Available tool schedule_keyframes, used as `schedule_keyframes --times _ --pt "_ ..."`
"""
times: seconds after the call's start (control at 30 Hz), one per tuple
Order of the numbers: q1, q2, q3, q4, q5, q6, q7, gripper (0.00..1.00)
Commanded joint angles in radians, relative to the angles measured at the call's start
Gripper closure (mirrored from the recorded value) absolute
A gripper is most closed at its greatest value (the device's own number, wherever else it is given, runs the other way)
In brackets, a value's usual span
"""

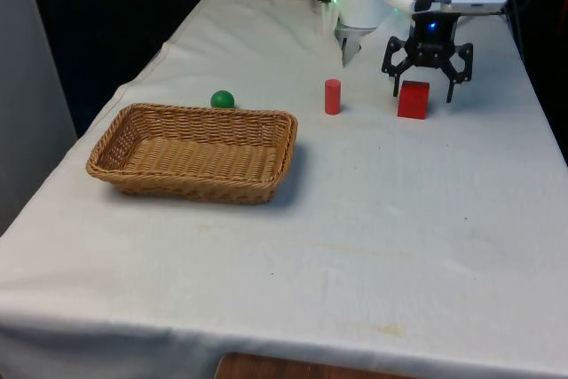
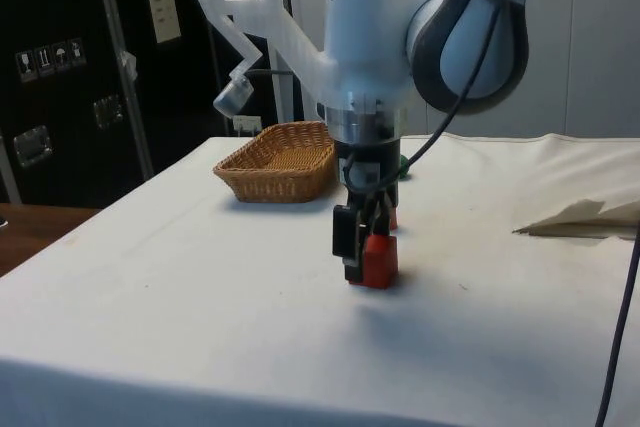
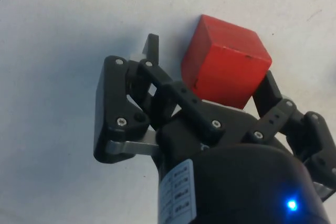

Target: Pick up the object to the left of the cylinder and place it into the basket.

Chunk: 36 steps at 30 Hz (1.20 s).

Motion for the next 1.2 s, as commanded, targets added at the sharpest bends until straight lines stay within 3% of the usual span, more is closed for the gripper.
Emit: schedule_keyframes --times 0.0,0.07,0.17,0.2,0.23,0.27,0.3,0.57,0.73,0.77,0.8,1.03,1.07,1.1,1.17 --pt "0.001 0.002 0.000 -0.001 0.001 0.005 0.001 0.03" --pt "0.001 0.002 0.000 0.000 0.001 0.004 0.001 0.20" --pt "0.000 0.001 0.000 0.000 0.000 0.000 0.000 0.56" --pt "0.000 0.003 0.001 0.000 0.002 0.003 0.000 0.56" --pt "0.000 0.003 0.001 0.000 0.002 0.003 0.000 0.66" --pt "0.000 0.003 0.001 0.000 0.002 0.003 0.000 0.77" --pt "0.000 0.003 0.001 0.000 0.002 0.003 -0.001 1.00" --pt "0.000 0.003 0.001 0.000 0.002 0.002 -0.001 1.00" --pt "0.005 -0.013 -0.016 0.012 -0.013 -0.010 0.007 1.00" --pt "0.000 -0.006 -0.003 0.012 0.000 -0.004 -0.001 1.00" --pt "0.006 -0.017 -0.019 0.014 -0.016 -0.014 0.009 1.00" --pt "0.007 -0.053 -0.033 0.029 -0.031 -0.049 0.020 1.00" --pt "0.000 -0.062 -0.013 0.023 0.000 -0.046 -0.001 1.00" --pt "0.007 -0.057 -0.034 0.032 -0.032 -0.055 0.021 1.00" --pt "0.006 -0.072 -0.037 0.041 -0.037 -0.075 0.025 1.00"
